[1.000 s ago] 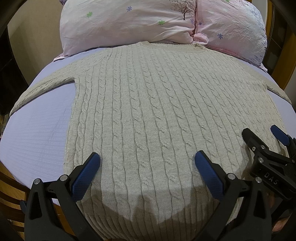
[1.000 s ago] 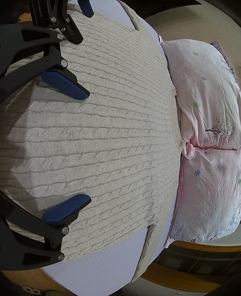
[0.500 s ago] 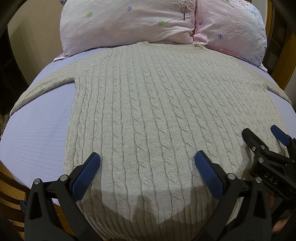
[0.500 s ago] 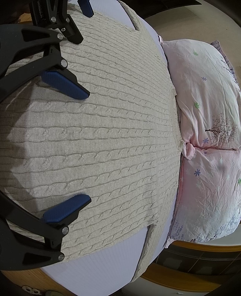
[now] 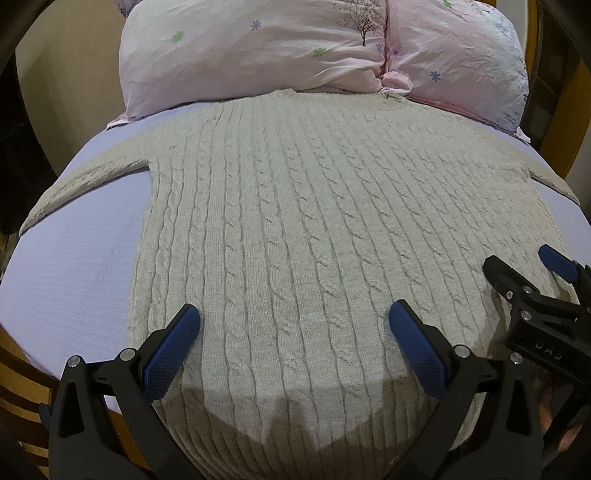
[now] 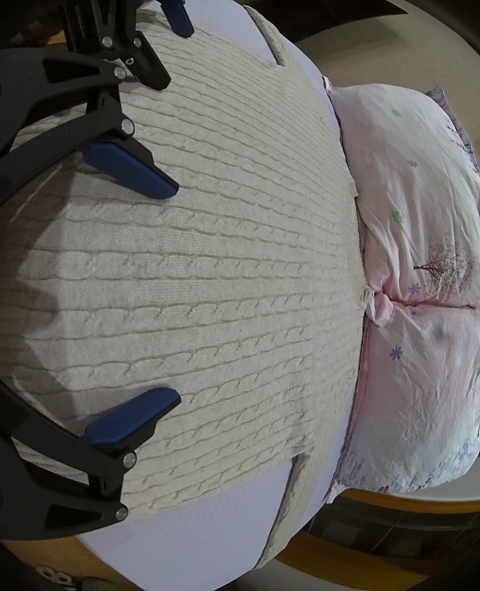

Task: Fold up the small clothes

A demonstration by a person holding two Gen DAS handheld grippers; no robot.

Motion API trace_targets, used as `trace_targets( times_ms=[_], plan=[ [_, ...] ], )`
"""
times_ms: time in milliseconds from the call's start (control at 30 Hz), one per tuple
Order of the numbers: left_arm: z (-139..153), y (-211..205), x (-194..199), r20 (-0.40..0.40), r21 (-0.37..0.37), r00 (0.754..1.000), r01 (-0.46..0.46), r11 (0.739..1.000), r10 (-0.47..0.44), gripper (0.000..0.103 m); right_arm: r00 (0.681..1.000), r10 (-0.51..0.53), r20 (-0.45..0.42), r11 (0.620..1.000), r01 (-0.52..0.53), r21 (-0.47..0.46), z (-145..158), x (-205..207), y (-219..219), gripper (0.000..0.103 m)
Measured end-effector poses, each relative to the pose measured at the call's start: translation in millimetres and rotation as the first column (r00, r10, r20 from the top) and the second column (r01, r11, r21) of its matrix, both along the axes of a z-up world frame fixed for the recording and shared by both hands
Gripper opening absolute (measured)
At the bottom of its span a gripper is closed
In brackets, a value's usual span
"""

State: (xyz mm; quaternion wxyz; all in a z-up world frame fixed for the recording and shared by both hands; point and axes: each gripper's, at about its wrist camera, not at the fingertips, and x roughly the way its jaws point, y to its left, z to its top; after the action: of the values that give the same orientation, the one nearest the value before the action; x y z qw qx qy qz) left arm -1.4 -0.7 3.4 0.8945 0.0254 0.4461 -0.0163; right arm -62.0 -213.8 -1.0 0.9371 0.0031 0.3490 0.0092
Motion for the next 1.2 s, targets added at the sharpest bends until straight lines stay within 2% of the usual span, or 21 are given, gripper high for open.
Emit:
trace_targets(
  times_ms=[67,133,233,267,300,367,400,467,500,600,667,767,867,900,933,967,1000,1033,1100,1167,1200],
  plan=[
    [0.3,0.2,1.1,-0.001,0.001,1.000,0.005,1.000,-0.005,0.102,0.999,0.051,-0.003,0.999,-0.051,0.019,2.0,0.7,-6.5,0.101],
    [0.1,1.1,1.9,0.006,0.003,1.000,0.024,1.000,-0.024,0.102,0.997,0.077,0.011,0.989,-0.077,0.127,14.5,1.3,-34.9,0.101],
    [5.9,8.2,5.0,0.033,-0.027,0.997,0.064,0.998,-0.063,0.102,0.994,-0.071,0.086,0.949,0.041,0.312,45.4,7.1,-119.2,0.101],
    [11.6,14.6,6.0,0.068,-0.049,0.995,0.078,0.996,-0.075,0.102,0.980,-0.178,0.083,0.920,0.136,0.367,53.0,12.8,-159.6,0.101],
    [16.1,19.8,5.4,0.098,-0.063,0.992,0.085,0.994,-0.078,0.102,0.960,-0.271,0.070,0.879,0.217,0.424,56.4,18.7,-198.4,0.101],
    [35.2,45.5,4.6,0.257,-0.126,0.964,0.108,0.986,-0.073,0.102,0.915,-0.403,0.023,0.791,0.335,0.511,54.4,29.0,-259.2,0.097],
    [41.1,54.9,4.1,0.312,-0.146,0.948,0.119,0.982,-0.068,0.102,0.871,-0.489,-0.041,0.712,0.426,0.558,48.7,38.4,-303.6,0.091],
    [55.0,87.8,11.2,0.426,-0.199,0.905,0.100,0.975,-0.006,0.102,0.817,-0.561,-0.128,0.606,0.512,0.609,37.8,50.7,-351.8,0.062],
    [57.6,97.5,15.6,0.438,-0.215,0.899,0.083,0.973,0.020,0.102,0.796,-0.582,-0.164,0.557,0.538,0.633,31.5,57.1,-372.5,0.058],
    [62.7,144.8,46.3,0.409,-0.282,0.901,-0.027,0.959,0.145,0.102,0.708,-0.656,-0.261,0.429,0.634,0.643,14.4,82.9,-432.0,0.055],
    [57.8,165.7,60.6,0.363,-0.303,0.909,-0.093,0.948,0.205,0.102,0.689,-0.677,-0.259,0.381,0.630,0.677,7.7,93.8,-455.1,0.051],
    [48.4,201.7,78.6,0.275,-0.333,0.910,-0.211,0.919,0.309,0.102,0.668,-0.700,-0.254,0.341,0.624,0.703,6.0,112.3,-477.6,0.044],
    [48.8,234.8,72.5,0.265,-0.365,0.881,-0.285,0.886,0.392,0.102,0.660,-0.707,-0.253,0.331,0.626,0.706,-3.8,120.7,-490.1,0.010],
    [49.3,247.0,73.7,0.268,-0.377,0.865,-0.312,0.872,0.425,0.102,0.655,-0.715,-0.246,0.358,0.645,0.675,3.5,126.3,-484.8,0.010],
    [47.6,255.5,68.3,0.267,-0.384,0.856,-0.327,0.864,0.443,0.102,0.661,-0.724,-0.195,0.416,0.645,0.641,16.6,131.4,-474.0,0.009],
    [46.4,262.9,63.1,0.263,-0.395,0.846,-0.344,0.852,0.463,0.102,0.687,-0.721,-0.096,0.517,0.624,0.585,39.2,137.1,-452.2,0.009],
    [44.9,274.3,64.1,0.251,-0.416,0.836,-0.362,0.834,0.488,0.102,0.710,-0.704,-0.025,0.586,0.600,0.545,53.9,136.6,-433.9,0.009],
    [43.7,281.7,63.5,0.245,-0.428,0.828,-0.373,0.823,0.503,0.102,0.756,-0.651,0.069,0.681,0.541,0.494,77.1,143.0,-401.3,0.009],
    [40.2,299.3,63.5,0.231,-0.461,0.800,-0.411,0.787,0.553,0.102,0.842,-0.504,0.192,0.818,0.395,0.418,113.8,157.4,-332.6,0.009],
    [36.7,310.9,62.1,0.207,-0.482,0.788,-0.434,0.761,0.580,0.098,0.913,-0.307,0.268,0.918,0.210,0.337,140.3,175.9,-251.4,0.009],
    [33.3,318.0,65.0,0.183,-0.506,0.784,-0.442,0.741,0.593,0.096,0.935,-0.212,0.283,0.947,0.125,0.297,146.9,184.4,-213.8,0.009]
  ],
)
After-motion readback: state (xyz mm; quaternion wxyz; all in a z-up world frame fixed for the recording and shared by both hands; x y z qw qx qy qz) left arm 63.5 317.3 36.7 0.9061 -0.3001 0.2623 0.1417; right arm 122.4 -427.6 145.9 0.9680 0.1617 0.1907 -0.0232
